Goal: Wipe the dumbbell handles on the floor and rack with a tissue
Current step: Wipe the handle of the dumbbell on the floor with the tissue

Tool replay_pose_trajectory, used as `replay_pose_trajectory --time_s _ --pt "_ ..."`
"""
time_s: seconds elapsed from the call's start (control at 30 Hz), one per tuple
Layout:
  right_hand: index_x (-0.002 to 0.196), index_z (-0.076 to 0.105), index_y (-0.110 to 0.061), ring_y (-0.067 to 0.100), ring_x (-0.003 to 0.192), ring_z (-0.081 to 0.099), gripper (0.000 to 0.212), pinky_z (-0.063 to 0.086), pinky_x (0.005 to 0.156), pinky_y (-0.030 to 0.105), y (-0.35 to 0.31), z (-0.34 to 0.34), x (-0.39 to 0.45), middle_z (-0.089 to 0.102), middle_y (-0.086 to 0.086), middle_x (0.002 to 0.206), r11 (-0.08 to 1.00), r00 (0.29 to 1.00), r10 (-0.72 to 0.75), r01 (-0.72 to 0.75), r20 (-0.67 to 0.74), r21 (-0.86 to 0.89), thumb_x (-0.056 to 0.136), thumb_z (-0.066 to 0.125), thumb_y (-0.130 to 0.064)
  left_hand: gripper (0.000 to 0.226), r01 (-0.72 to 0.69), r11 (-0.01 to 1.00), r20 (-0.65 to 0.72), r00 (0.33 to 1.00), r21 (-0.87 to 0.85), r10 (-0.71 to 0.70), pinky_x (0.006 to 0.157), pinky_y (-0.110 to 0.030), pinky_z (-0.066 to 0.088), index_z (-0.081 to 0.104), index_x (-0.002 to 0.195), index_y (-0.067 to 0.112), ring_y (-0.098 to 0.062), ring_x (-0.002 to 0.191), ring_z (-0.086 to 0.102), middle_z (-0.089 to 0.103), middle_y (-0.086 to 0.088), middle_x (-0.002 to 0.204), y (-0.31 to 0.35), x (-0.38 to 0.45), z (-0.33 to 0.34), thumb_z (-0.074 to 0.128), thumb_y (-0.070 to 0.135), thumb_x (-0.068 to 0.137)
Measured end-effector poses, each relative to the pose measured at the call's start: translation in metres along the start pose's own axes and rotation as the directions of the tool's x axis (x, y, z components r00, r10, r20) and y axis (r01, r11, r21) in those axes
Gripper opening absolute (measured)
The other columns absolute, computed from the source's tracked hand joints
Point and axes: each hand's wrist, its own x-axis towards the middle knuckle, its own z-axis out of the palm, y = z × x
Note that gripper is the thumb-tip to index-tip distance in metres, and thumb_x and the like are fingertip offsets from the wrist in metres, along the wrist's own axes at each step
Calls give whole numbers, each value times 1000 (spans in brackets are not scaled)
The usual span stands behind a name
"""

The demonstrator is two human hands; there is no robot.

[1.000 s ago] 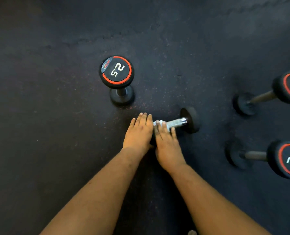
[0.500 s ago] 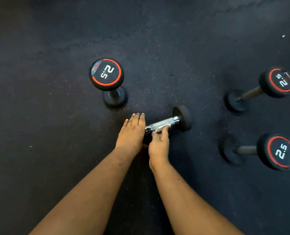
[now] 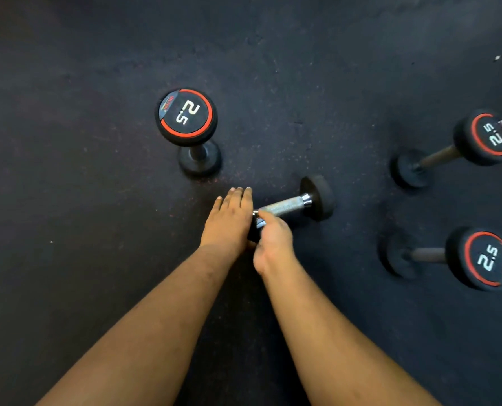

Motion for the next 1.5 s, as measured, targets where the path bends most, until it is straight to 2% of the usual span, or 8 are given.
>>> replay_pose_trajectory --time_s 0.2,0.43,0.63,0.87,1.07,1.23,1.37,1.5 --pt "106 60 -6 29 117 62 11 45 108 47 -57 -23 34 65 12 111 879 990 -106 139 -96 457 95 57 -5 133 -5 999 22 1000 48 4 127 -44 10 2 160 7 -26 156 8 14 -12 167 2 -1 1 89 47 67" --pt "83 62 -6 19 73 60 16 48 92 33 -59 -24 49 62 7 79 877 999 -53 48 -2 478 96 52 -8 128 3 996 -11 1000 91 -2 127 -44 10 2 159 6 -27 156 6 12 -13 166 6 -10 13 86 47 72" --pt "114 65 -7 21 105 65 21 45 105 35 -32 -28 40 69 8 109 845 992 -120 115 -24 522 97 56 -14 127 10 995 -28 1000 100 -8 127 -45 11 6 159 6 -28 156 9 16 -14 165 6 -9 16 87 45 70" --pt "96 65 -11 24 92 63 14 46 107 40 -51 -30 61 66 8 98 895 994 -81 40 73 445 99 54 -20 128 14 996 -5 1000 88 -13 127 -43 9 4 159 6 -27 156 7 14 -13 166 6 -7 11 87 47 70" --pt "135 58 -11 21 114 63 37 44 101 36 -3 -25 37 68 8 125 925 992 -126 107 30 364 99 54 -18 121 20 997 -27 999 70 -18 127 -43 10 5 159 7 -27 156 8 16 -13 166 6 -7 10 84 43 74" --pt "132 62 -8 25 104 66 39 52 85 33 -20 -20 52 67 16 127 965 993 -34 4 112 262 99 56 -28 124 17 999 -29 999 52 -16 127 -43 10 6 159 7 -26 156 9 17 -13 165 6 -6 11 85 43 72" --pt "112 69 -9 21 93 71 24 52 91 34 2 -28 38 76 9 101 973 990 -57 25 131 229 103 51 -22 123 8 999 -34 999 50 -6 127 -43 11 5 159 7 -27 156 9 17 -13 165 5 -7 12 85 41 72" --pt "113 65 -9 18 98 68 17 44 109 39 -20 -32 45 72 6 107 891 987 -162 137 22 432 102 53 -15 125 7 999 -28 1000 48 -6 127 -44 10 3 159 6 -27 156 7 14 -14 166 5 -8 12 86 40 72"
